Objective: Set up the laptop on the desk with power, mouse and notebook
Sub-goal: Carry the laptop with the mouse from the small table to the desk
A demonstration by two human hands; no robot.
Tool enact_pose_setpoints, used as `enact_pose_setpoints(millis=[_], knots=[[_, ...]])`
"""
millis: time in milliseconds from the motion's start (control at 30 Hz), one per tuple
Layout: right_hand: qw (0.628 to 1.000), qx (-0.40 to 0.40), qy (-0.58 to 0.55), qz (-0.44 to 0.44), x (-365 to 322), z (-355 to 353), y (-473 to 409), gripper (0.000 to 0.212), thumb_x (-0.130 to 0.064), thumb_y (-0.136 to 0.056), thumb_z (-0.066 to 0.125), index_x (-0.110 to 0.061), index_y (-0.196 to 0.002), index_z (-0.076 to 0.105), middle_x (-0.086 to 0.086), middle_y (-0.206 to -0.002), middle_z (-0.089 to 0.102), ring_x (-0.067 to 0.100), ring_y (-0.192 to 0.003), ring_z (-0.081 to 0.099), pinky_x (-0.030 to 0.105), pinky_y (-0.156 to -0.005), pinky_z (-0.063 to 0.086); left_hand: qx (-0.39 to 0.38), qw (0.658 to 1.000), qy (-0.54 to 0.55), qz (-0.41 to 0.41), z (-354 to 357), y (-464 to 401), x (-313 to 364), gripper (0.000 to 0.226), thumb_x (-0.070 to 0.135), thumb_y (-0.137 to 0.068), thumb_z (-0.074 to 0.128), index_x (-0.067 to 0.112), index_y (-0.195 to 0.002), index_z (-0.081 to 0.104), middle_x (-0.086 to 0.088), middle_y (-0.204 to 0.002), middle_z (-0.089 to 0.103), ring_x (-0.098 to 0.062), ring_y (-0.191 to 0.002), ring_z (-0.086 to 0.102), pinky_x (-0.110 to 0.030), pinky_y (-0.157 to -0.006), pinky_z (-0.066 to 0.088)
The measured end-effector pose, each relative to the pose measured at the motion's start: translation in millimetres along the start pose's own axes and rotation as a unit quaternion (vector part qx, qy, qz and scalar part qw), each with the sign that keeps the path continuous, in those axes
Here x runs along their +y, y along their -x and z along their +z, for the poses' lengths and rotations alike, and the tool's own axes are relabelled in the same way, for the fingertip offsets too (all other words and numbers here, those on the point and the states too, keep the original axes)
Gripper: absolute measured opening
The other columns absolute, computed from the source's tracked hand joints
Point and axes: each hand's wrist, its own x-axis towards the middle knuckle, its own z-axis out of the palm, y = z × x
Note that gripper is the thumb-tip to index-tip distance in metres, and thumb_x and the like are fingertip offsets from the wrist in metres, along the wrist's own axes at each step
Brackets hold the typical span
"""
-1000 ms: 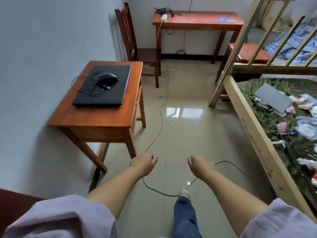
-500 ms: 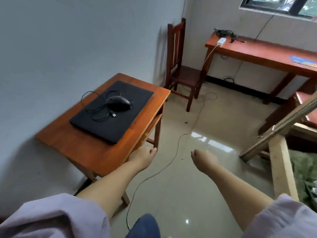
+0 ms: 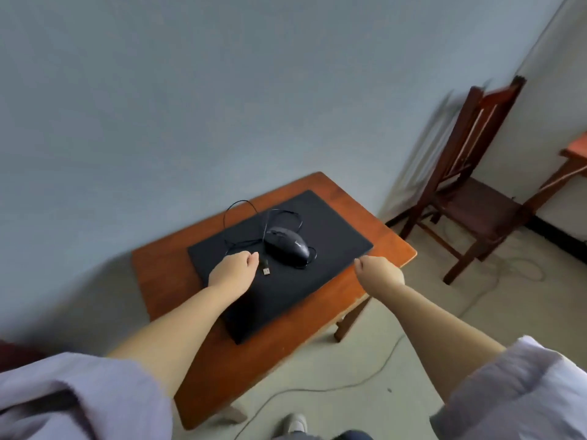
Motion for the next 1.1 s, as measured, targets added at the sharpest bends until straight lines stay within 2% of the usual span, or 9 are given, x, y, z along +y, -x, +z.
enact_pose_setpoints(millis=[167, 233, 400, 533, 667, 800, 933, 1033, 1100], knots=[[0.990, -0.018, 0.095, -0.105, -29, -5, -77, 0.042, -0.023, -0.097, 0.029, -0.017, -0.057, 0.038, 0.002, -0.060, 0.047, 0.025, -0.058, 0.051, 0.028, -0.048, 0.039, 0.030, 0.993, -0.014, -0.113, -4, -20, -32, 0.044, 0.039, -0.097, 0.023, 0.018, -0.062, 0.038, -0.001, -0.068, 0.049, -0.024, -0.068, 0.053, -0.030, -0.053, 0.033], [0.983, -0.024, 0.118, -0.137, -37, -4, -107, 0.039, -0.026, -0.097, 0.027, -0.015, -0.064, 0.044, 0.005, -0.070, 0.052, 0.028, -0.068, 0.054, 0.031, -0.057, 0.045, 0.042, 0.987, -0.005, -0.157, -1, -24, -39, 0.039, 0.038, -0.097, 0.026, 0.016, -0.078, 0.051, -0.005, -0.087, 0.055, -0.029, -0.084, 0.057, -0.034, -0.064, 0.041], [0.970, -0.054, 0.154, -0.183, -39, 4, -171, 0.032, -0.028, -0.097, 0.027, -0.012, -0.115, 0.048, 0.013, -0.120, 0.048, 0.032, -0.111, 0.046, 0.042, -0.080, 0.045, 0.086, 0.956, 0.018, -0.279, 14, -25, -35, 0.039, 0.035, -0.097, 0.038, 0.015, -0.128, 0.047, -0.011, -0.129, 0.046, -0.029, -0.121, 0.042, -0.044, -0.082, 0.047], [0.976, -0.091, 0.101, -0.171, -37, 15, -200, 0.034, -0.028, -0.096, 0.031, -0.009, -0.123, 0.040, 0.015, -0.123, 0.048, 0.034, -0.108, 0.050, 0.040, -0.076, 0.042, 0.109, 0.923, 0.039, -0.368, 31, -23, -20, 0.043, 0.029, -0.096, 0.042, 0.013, -0.136, 0.037, -0.015, -0.134, 0.038, -0.032, -0.124, 0.037, -0.046, -0.083, 0.048], [0.982, -0.106, 0.059, -0.145, -36, 26, -213, 0.037, -0.028, -0.097, 0.028, -0.003, -0.120, 0.042, 0.020, -0.125, 0.047, 0.039, -0.110, 0.049, 0.045, -0.088, 0.042, 0.113, 0.885, 0.077, -0.445, 45, -20, -10, 0.051, 0.033, -0.096, 0.038, 0.017, -0.143, 0.025, -0.021, -0.134, 0.041, -0.037, -0.124, 0.038, -0.050, -0.090, 0.044], [0.991, -0.122, 0.012, -0.061, -44, 33, -219, 0.048, -0.035, -0.097, 0.028, 0.001, -0.127, 0.039, 0.022, -0.133, 0.044, 0.039, -0.121, 0.042, 0.046, -0.098, 0.037, 0.100, 0.842, 0.127, -0.514, 43, -28, -23, 0.054, 0.039, -0.096, 0.037, 0.007, -0.140, 0.031, -0.024, -0.138, 0.041, -0.042, -0.126, 0.040, -0.051, -0.098, 0.040], [0.987, -0.159, -0.023, 0.008, -48, 32, -224, 0.058, -0.041, -0.096, 0.028, 0.003, -0.131, 0.039, 0.023, -0.137, 0.041, 0.038, -0.125, 0.039, 0.044, -0.105, 0.034, 0.101, 0.806, 0.156, -0.561, 41, -42, -37, 0.058, 0.044, -0.096, 0.035, -0.001, -0.132, 0.039, -0.025, -0.132, 0.048, -0.043, -0.118, 0.048, -0.051, -0.097, 0.044], [0.981, -0.184, -0.059, 0.028, -45, 30, -229, 0.061, -0.045, -0.095, 0.026, 0.003, -0.129, 0.045, 0.022, -0.135, 0.046, 0.038, -0.122, 0.044, 0.045, -0.105, 0.038, 0.119, 0.794, 0.194, -0.564, 42, -41, -44, 0.063, 0.050, -0.095, 0.035, -0.008, -0.108, 0.055, -0.019, -0.093, 0.060, -0.037, -0.083, 0.059, -0.045, -0.081, 0.051], [0.978, -0.185, -0.088, 0.047, -40, 29, -228, 0.061, -0.045, -0.095, 0.026, 0.003, -0.128, 0.046, 0.021, -0.134, 0.048, 0.037, -0.122, 0.045, 0.045, -0.104, 0.038, 0.143, 0.794, 0.209, -0.552, 43, -39, -46, 0.062, 0.053, -0.094, 0.035, -0.006, -0.091, 0.055, -0.011, -0.071, 0.052, -0.031, -0.065, 0.053, -0.042, -0.071, 0.049]])
